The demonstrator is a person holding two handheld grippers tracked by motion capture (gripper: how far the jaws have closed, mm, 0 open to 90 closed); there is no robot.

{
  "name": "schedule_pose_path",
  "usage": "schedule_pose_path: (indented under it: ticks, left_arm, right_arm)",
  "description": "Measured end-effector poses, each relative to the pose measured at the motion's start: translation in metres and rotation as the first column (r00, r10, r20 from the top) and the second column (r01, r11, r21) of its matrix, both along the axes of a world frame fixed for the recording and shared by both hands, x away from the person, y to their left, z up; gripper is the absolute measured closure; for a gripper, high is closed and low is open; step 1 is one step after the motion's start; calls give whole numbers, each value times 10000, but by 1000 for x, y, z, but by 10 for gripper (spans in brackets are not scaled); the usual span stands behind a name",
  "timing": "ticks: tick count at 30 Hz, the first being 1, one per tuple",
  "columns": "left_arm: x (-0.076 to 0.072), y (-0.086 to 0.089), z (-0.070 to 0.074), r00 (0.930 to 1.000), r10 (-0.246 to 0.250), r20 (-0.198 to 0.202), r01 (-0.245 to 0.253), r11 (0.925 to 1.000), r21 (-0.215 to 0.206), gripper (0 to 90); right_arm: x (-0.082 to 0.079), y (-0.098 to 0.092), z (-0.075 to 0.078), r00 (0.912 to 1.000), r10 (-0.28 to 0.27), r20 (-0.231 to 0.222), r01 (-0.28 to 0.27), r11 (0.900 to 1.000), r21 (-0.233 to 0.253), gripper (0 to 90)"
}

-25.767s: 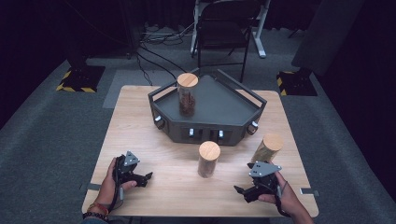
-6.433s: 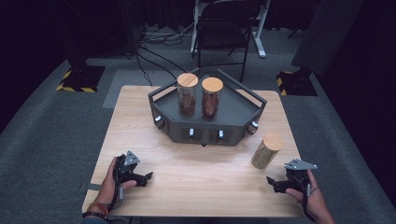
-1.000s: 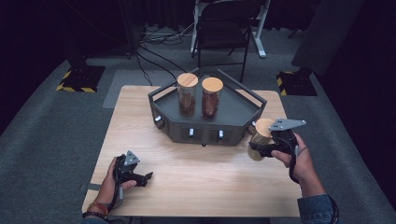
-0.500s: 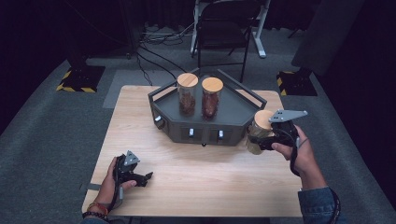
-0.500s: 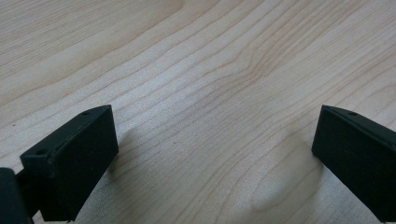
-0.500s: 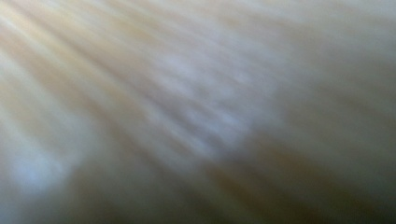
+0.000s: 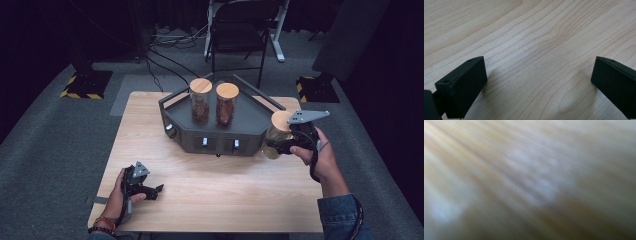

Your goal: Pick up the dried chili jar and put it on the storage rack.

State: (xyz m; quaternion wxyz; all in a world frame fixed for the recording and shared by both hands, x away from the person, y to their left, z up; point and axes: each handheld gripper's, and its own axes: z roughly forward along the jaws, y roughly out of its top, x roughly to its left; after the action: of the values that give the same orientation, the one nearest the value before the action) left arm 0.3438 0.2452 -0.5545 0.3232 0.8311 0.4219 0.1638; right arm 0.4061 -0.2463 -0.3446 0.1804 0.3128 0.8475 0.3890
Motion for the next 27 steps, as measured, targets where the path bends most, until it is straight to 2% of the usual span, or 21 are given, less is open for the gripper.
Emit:
schedule_pose_path:
  ticks: [14,27]
  left_arm:
    - [0,0,0,10000,0,-2,0,10000,-1,0]
    - [0,0,0,10000,0,0,0,10000,-1,0]
  right_arm:
    - [14,10,15,9998,-73,162,73,10000,-34,246]
    - [25,23,22,9993,-168,324,169,9999,-18,245]
